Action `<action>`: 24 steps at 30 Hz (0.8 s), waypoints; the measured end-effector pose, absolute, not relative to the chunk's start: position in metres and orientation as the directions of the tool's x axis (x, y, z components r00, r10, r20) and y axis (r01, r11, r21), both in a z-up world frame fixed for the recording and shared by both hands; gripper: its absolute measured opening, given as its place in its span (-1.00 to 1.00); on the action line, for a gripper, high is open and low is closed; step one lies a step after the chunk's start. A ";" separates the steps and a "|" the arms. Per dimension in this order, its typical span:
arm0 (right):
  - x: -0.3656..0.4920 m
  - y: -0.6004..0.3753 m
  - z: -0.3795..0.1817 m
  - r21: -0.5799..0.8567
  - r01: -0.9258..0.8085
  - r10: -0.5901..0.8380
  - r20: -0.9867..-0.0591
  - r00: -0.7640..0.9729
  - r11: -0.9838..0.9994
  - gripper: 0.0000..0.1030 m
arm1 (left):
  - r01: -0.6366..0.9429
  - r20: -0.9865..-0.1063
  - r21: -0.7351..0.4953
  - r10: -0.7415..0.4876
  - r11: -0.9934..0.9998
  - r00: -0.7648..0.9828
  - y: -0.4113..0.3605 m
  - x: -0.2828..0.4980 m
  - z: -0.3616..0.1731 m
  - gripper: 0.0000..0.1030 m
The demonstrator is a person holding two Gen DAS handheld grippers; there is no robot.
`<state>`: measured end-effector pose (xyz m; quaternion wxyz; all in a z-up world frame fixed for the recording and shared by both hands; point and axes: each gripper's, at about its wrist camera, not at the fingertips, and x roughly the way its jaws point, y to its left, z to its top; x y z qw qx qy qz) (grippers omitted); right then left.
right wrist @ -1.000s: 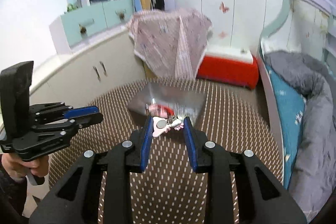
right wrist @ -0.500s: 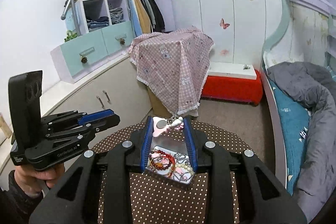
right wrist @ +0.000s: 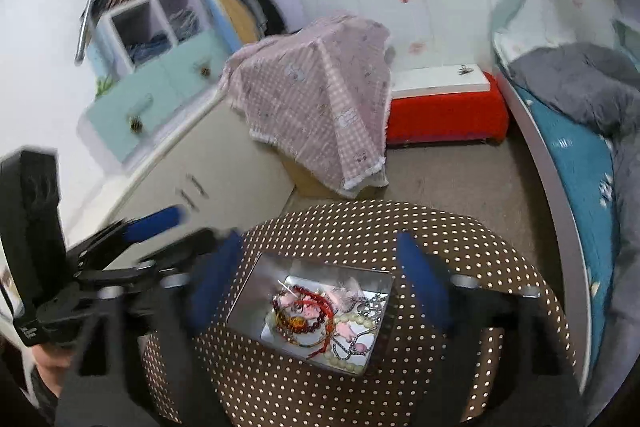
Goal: Organize jewelry
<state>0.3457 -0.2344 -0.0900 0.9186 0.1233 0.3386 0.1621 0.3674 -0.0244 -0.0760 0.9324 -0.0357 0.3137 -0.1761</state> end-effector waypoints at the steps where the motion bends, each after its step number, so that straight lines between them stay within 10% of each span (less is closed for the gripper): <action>1: 0.344 -0.238 -0.090 0.338 -0.200 0.371 -0.581 0.724 0.920 0.79 | 0.300 -0.570 -0.182 -0.349 0.937 0.744 -0.021 0.366 -0.075 0.79; 24: 0.206 -0.203 -0.024 0.099 -0.143 0.173 -0.470 0.866 0.985 0.84 | 0.097 -0.404 -0.023 -0.098 0.995 0.909 0.010 0.212 -0.020 0.88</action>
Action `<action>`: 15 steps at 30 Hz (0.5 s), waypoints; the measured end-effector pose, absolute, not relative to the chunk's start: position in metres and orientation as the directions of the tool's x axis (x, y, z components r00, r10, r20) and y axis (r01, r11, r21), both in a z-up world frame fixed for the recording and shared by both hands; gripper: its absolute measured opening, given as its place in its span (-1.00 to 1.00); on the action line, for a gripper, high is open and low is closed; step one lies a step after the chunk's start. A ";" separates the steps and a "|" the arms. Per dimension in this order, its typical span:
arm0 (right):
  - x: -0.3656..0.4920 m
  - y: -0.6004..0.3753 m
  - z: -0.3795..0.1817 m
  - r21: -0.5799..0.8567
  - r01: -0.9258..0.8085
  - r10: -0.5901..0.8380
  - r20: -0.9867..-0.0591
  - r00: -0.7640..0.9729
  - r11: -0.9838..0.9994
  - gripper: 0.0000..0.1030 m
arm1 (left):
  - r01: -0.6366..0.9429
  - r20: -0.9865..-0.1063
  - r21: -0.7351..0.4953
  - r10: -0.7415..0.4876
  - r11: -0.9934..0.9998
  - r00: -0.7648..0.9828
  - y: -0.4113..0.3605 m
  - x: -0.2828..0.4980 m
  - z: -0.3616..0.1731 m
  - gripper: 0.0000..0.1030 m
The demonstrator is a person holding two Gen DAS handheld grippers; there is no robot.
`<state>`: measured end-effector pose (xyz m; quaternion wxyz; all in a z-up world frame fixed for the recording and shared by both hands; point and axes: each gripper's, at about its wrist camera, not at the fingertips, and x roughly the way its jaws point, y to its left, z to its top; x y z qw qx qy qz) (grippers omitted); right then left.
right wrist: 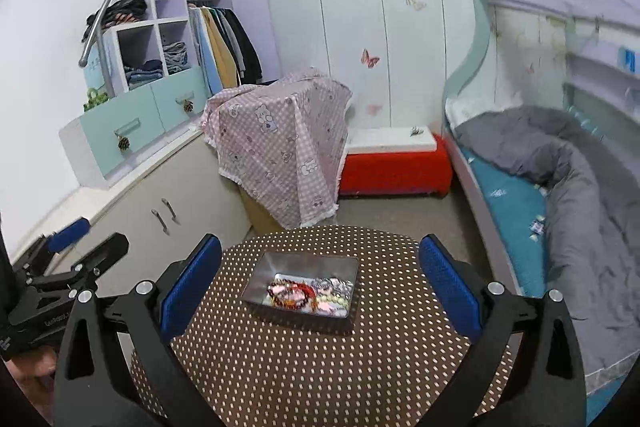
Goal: Organize jewelry
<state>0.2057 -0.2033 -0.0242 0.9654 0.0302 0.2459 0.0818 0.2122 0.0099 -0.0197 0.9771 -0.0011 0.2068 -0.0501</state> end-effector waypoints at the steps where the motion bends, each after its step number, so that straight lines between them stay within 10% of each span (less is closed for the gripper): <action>1: 0.200 -0.201 -0.024 0.093 -0.142 0.169 -0.464 0.869 0.985 0.85 | 0.099 -0.397 -0.023 -0.100 0.995 0.913 0.010 0.205 -0.019 0.88; 15: 0.094 -0.194 -0.025 0.054 -0.075 0.090 -0.356 0.930 0.996 0.85 | 0.078 -0.296 -0.003 -0.075 0.997 0.952 0.010 0.097 -0.017 0.88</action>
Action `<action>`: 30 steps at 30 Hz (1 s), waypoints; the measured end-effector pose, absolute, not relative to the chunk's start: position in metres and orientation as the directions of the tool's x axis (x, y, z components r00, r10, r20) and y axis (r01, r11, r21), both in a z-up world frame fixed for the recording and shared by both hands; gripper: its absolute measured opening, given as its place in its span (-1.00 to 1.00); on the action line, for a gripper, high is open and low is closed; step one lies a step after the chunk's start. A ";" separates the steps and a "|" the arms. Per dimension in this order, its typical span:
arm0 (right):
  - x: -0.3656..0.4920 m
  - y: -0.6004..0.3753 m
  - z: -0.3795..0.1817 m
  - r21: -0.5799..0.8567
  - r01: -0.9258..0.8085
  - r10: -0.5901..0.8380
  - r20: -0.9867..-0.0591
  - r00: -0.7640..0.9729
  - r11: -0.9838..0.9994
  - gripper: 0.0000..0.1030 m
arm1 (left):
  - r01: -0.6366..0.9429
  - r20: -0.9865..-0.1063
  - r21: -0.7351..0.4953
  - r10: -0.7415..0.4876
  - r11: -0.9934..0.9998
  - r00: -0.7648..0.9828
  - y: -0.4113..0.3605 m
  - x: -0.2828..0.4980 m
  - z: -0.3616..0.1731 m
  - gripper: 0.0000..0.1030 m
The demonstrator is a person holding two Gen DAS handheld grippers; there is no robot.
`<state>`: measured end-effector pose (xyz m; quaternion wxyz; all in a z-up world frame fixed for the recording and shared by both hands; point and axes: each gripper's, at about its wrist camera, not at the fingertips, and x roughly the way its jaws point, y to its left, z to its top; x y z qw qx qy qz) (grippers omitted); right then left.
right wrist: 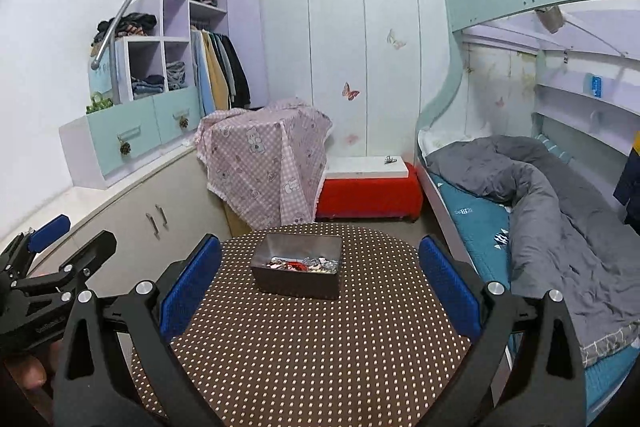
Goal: Organize jewelry
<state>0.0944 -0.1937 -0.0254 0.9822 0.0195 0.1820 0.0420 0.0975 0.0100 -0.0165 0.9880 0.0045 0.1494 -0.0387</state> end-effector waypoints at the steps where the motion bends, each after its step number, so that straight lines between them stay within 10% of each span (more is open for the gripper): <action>1: 0.089 -0.193 -0.025 0.050 -0.073 0.086 -0.350 0.933 0.996 0.85 | 0.078 -0.293 -0.004 -0.076 0.997 0.953 0.010 0.095 -0.016 0.88; 30: 0.032 -0.178 -0.033 0.021 -0.053 0.057 -0.290 0.955 0.998 0.85 | 0.067 -0.229 -0.010 -0.068 0.998 0.971 0.001 0.032 -0.011 0.88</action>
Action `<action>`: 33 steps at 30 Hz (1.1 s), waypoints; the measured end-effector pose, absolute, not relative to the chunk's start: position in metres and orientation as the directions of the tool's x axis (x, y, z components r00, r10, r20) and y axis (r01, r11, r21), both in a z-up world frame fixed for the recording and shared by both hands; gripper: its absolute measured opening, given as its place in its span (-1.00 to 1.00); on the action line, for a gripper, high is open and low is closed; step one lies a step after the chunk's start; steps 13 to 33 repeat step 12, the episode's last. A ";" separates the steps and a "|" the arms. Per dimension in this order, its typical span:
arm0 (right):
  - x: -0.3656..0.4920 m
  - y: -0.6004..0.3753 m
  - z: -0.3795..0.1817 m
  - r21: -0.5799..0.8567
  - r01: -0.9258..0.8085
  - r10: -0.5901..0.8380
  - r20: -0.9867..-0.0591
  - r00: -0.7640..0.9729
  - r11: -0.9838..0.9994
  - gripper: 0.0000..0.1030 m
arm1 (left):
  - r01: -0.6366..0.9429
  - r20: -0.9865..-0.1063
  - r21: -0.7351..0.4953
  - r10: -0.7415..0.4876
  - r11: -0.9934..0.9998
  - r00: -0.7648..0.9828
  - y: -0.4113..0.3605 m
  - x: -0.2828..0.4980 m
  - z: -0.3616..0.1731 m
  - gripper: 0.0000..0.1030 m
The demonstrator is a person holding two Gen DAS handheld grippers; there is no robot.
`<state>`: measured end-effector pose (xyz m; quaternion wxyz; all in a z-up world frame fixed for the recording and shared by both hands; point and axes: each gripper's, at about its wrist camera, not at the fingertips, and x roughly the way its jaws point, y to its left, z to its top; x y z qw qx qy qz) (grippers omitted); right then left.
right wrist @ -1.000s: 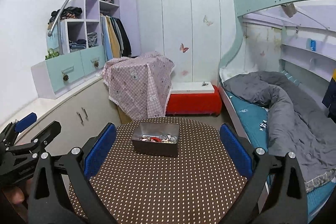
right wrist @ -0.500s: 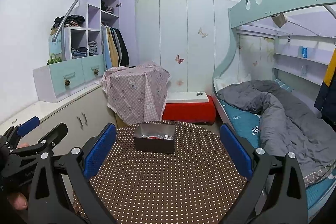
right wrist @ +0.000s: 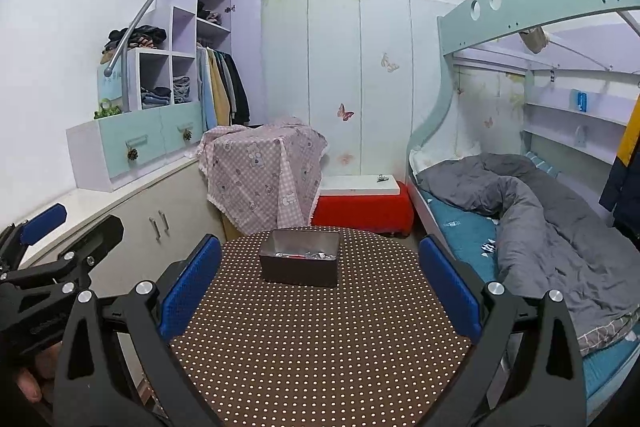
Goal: Organize jewelry
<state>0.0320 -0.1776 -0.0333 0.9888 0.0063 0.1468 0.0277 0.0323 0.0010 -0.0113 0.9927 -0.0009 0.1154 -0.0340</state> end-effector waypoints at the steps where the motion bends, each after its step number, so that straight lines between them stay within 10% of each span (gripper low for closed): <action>1: 0.032 -0.178 -0.034 0.025 -0.055 0.059 -0.293 0.954 0.998 0.85 | 0.071 -0.229 -0.009 -0.071 0.997 0.971 0.001 0.032 -0.012 0.88; 33: 0.033 -0.174 -0.034 0.028 -0.058 0.064 -0.298 0.953 0.998 0.85 | 0.038 -0.227 -0.014 -0.040 0.999 0.973 0.001 0.031 -0.011 0.88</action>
